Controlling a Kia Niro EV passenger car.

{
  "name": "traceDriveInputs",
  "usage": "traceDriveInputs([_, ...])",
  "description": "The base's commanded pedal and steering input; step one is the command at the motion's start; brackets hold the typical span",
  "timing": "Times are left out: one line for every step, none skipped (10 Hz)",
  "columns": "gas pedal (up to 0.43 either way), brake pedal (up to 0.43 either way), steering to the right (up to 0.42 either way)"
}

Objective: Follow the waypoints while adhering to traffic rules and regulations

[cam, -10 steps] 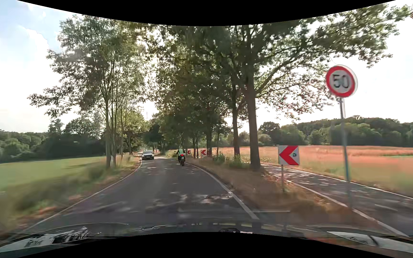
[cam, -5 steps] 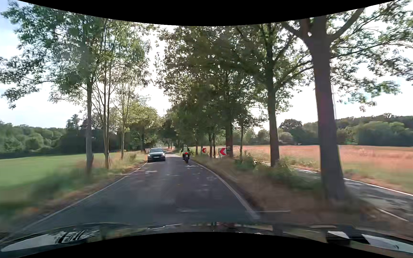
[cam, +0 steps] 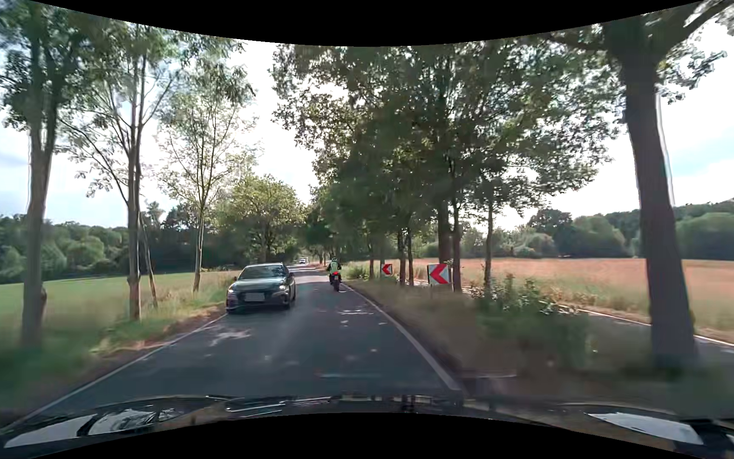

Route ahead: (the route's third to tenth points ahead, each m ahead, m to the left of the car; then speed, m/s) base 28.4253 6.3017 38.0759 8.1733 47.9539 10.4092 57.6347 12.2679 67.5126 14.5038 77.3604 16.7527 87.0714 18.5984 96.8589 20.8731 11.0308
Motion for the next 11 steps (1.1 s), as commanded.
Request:
traceDriveInputs([0.197,0.0,-0.06])
traceDriveInputs([0.197,0.0,-0.059])
traceDriveInputs([0.197,0.0,-0.059])
traceDriveInputs([0.197,0.0,-0.059])
traceDriveInputs([0.197,0.0,-0.059])
traceDriveInputs([0.197,0.0,-0.059])
traceDriveInputs([0.197,0.0,-0.058])
traceDriveInputs([0.197,0.0,-0.056])
traceDriveInputs([0.197,0.0,-0.054])
traceDriveInputs([0.189,0.0,-0.051])
traceDriveInputs([0.189,0.0,-0.047])
